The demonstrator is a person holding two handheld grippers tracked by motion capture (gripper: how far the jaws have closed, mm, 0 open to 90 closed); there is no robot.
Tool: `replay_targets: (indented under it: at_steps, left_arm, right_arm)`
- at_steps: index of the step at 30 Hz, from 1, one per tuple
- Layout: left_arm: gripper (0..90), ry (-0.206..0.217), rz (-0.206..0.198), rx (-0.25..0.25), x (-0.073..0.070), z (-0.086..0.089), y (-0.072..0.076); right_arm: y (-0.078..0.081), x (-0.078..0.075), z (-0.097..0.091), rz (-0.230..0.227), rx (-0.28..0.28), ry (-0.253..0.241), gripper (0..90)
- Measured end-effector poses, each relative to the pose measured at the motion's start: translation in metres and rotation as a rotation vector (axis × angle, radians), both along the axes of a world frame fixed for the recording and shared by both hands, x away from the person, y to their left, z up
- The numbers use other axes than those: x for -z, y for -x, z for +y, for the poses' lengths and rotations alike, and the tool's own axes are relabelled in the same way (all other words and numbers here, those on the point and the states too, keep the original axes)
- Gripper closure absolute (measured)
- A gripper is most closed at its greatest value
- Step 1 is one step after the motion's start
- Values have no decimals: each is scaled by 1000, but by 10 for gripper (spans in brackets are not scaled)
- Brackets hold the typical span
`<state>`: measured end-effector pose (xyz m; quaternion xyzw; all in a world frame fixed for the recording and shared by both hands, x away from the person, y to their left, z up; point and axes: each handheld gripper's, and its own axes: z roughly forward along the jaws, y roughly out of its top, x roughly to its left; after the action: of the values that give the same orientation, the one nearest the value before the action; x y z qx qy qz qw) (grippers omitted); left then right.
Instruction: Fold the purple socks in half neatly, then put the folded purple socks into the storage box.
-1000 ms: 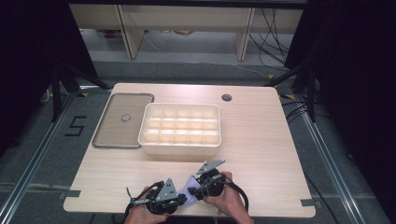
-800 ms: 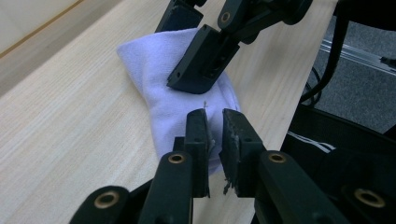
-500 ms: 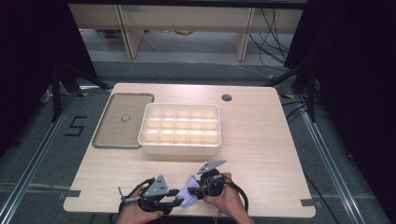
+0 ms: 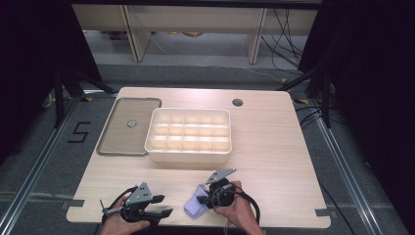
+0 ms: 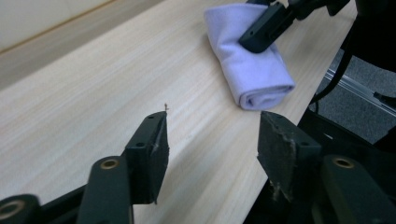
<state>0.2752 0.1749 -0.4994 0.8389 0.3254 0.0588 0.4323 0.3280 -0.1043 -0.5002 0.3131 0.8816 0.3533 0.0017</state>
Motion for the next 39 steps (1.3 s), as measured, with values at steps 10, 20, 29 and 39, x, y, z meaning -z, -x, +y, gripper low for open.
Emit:
replay_targets:
  at_steps: [10,20,29,39]
  left_arm:
    - [329,-9,19,-101,7,16,-8]
    - [299,-42,-1,-101,7,18,-7]
    - [262,-73,16,-138,8,23,-12]
    - [229,-74,5,-142,8,25,-13]
  right_arm:
    - [5,-15,-3,-88,-22,-2,738]
    - [9,-25,0,-147,-33,12,738]
    - [7,-33,5,-189,-39,25,736]
    - [3,-45,4,-207,-51,53,736]
